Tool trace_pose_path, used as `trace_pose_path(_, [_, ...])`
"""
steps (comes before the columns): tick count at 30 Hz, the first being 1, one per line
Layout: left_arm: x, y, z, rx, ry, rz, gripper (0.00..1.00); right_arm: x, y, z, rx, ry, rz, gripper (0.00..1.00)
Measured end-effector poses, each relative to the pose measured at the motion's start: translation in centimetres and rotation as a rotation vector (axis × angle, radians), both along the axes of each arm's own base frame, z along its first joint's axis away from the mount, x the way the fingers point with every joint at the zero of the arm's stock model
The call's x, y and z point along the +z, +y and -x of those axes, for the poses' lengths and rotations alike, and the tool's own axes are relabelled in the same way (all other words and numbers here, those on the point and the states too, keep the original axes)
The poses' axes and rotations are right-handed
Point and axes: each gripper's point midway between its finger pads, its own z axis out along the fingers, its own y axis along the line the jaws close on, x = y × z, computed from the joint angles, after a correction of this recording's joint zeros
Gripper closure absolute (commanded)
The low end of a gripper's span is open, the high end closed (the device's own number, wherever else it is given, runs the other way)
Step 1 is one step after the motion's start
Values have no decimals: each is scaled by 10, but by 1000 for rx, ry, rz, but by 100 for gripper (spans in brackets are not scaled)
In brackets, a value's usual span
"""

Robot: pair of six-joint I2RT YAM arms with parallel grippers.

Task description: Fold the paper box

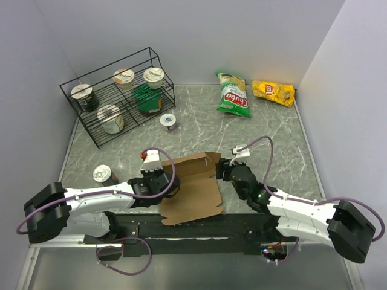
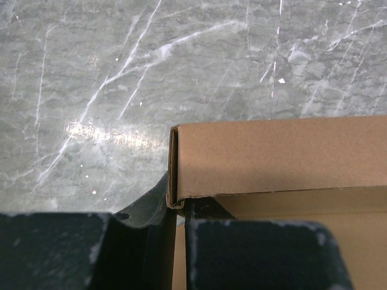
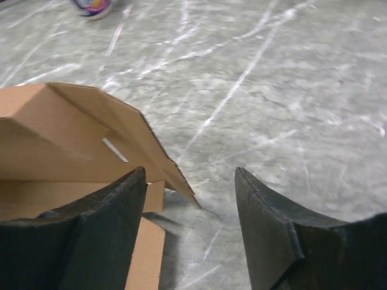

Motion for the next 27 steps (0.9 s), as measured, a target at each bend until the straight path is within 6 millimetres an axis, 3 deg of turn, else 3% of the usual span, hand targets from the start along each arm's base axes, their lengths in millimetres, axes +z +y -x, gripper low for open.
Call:
trace_pose_path(12, [0,0,0,-2,1,-3,99,7,13,-5,171,-16,-11,47])
trace_pose_path(17, [0,0,1,-4,4,-8,99,-5,17,-4,215,16,15,68])
trace_pose_path(19, [0,0,1,-4,4,-9,99,-7,19,-3,226,21,20,87])
trace_pose_path(27, [0,-2,0,-5,5,-45,99,-9,26,2,262,31,15,100])
